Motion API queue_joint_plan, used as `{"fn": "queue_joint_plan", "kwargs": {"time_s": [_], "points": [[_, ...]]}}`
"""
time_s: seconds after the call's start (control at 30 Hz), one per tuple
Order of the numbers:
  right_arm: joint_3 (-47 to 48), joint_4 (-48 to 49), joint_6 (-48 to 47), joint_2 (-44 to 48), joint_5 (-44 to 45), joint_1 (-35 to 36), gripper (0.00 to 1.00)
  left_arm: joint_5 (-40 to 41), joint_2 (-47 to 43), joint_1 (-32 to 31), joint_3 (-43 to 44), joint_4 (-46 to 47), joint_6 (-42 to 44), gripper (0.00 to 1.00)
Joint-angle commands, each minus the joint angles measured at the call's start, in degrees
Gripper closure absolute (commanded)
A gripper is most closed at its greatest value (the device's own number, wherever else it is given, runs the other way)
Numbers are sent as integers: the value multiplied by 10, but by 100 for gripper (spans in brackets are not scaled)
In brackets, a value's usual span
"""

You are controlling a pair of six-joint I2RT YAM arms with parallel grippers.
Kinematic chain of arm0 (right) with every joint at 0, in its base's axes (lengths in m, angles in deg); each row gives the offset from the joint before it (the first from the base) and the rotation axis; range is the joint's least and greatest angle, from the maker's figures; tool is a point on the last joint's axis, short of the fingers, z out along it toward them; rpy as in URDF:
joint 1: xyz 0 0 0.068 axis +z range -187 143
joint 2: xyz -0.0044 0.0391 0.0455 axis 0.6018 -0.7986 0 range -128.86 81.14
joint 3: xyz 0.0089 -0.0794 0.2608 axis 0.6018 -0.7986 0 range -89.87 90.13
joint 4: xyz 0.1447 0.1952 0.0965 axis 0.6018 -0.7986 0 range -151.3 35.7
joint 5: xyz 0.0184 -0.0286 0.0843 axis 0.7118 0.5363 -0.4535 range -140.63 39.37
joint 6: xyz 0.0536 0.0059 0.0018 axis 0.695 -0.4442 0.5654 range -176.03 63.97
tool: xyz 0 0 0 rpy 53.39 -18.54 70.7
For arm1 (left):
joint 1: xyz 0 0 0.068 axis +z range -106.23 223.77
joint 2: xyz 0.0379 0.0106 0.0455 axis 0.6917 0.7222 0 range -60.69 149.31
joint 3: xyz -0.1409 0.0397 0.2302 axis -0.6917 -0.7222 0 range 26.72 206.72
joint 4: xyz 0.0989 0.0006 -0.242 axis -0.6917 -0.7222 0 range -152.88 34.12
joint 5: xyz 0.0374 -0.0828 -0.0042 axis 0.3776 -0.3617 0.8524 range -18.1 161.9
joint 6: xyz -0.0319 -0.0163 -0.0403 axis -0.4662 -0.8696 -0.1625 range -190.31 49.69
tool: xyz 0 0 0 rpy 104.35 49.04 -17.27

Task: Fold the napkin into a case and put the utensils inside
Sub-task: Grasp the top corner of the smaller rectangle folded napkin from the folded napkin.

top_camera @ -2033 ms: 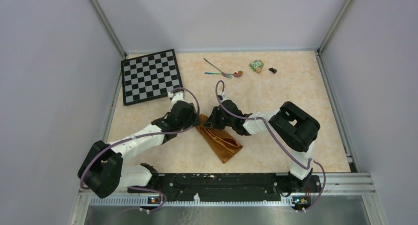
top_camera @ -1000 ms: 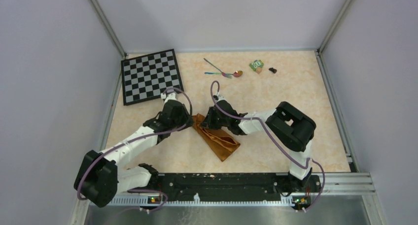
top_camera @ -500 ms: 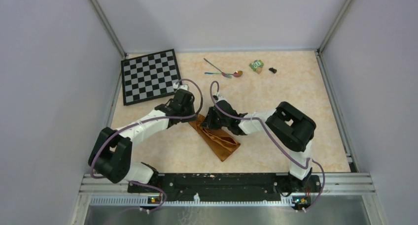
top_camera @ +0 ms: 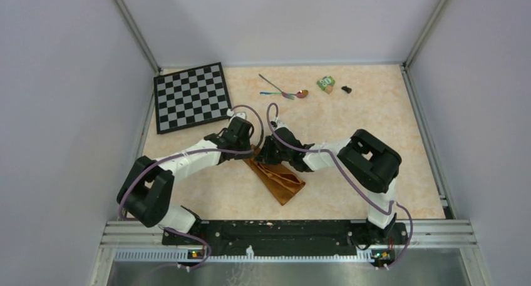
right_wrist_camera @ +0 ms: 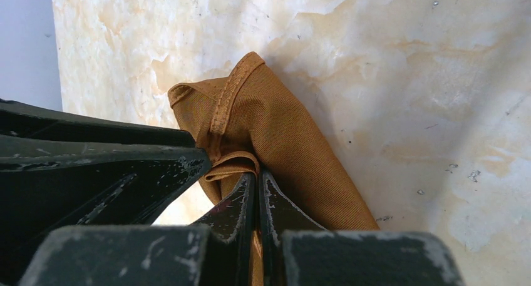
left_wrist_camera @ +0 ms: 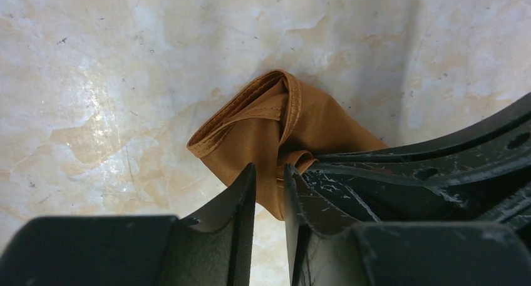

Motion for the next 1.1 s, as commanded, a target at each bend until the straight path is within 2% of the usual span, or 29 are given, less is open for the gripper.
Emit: {"fn": "queue_joint_plan", "kwargs": {"time_s": [0.0,0.2,0.4,0.57,0.73,0.77,0.9,1.07], "points": [[13,3,-13,19,7,7,100,24,7,-4,15,-1,4,73],[18,-2,-17,18,13,11,100,39,20,-4,25,-6,9,79],[28,-22,-25,12,27,20,100,36,-13,-5,13,6,16,99],[37,-34,-39,20,78,51,100,8,-83,-2,-50,85,14,100],[48,-10,-49,-4,53,47,100,16,-82,-1,-70,78,-13,100],[42,0,-59,-3,40,46,99,17,-78,-1,-72,75,-15,100],[-8,54,-137,37,-2,42,77,25,-85,0,-86,79,-16,100],[-34,88,-183,57,-73,10,71,25,-97,0,-92,81,-13,100]]}}
